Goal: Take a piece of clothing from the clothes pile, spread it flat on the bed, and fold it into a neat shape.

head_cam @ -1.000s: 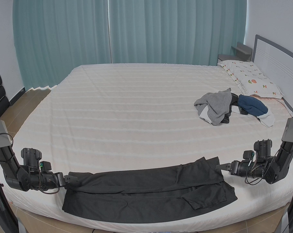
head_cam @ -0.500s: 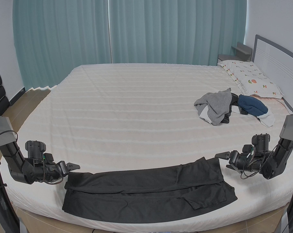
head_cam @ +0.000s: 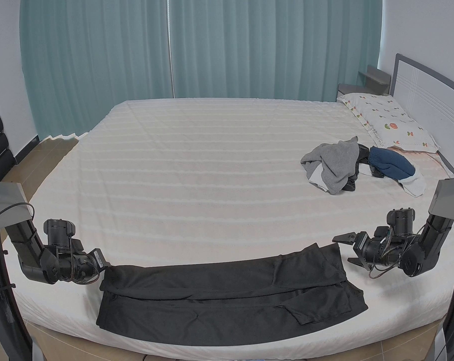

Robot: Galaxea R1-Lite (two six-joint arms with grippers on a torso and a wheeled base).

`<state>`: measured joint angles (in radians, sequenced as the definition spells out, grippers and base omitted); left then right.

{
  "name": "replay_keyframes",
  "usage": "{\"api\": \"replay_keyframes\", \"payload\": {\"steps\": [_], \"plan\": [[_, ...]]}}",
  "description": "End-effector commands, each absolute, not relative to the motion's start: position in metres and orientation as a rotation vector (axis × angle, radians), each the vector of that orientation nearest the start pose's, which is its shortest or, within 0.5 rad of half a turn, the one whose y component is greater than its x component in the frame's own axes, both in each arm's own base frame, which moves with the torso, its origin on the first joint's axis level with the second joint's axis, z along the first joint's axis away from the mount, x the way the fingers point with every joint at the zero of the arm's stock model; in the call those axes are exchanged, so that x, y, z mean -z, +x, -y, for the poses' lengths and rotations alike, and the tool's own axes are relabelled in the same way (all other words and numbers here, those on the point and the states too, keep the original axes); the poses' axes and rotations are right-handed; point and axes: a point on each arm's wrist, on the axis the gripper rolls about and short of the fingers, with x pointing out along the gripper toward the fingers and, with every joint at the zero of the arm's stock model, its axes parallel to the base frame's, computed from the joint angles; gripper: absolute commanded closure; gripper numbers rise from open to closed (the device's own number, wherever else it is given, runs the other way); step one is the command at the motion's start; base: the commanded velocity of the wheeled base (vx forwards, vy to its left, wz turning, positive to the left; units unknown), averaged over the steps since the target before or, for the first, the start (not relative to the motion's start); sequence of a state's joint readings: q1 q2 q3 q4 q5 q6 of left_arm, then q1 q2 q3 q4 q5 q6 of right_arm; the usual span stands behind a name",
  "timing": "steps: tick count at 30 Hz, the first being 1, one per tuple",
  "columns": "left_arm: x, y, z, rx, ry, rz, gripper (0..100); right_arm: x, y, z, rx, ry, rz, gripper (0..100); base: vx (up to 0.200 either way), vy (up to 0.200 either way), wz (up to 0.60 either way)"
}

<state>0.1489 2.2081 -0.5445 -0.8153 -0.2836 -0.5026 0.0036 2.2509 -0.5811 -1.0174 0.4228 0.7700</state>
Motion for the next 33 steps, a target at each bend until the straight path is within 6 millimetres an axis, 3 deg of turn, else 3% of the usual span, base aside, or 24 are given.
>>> {"api": "replay_keyframes", "payload": {"steps": [1,5,33], "plan": [[0.013,0.302,-0.041,-0.117,-0.673,-0.833,100,0.015,0.327,-0.011,-0.135,0.876,-0.787,0,0.0,0.0,0.0],[0.006,0.302,-0.043,-0.145,-0.716,-0.807,100,0.017,0.332,-0.013,-0.135,0.877,-0.784,0,0.0,0.0,0.0],[0.011,0.3,-0.042,-0.149,-0.72,-0.829,100,0.038,0.359,-0.028,-0.086,0.824,-0.75,0,0.0,0.0,0.0]]}}
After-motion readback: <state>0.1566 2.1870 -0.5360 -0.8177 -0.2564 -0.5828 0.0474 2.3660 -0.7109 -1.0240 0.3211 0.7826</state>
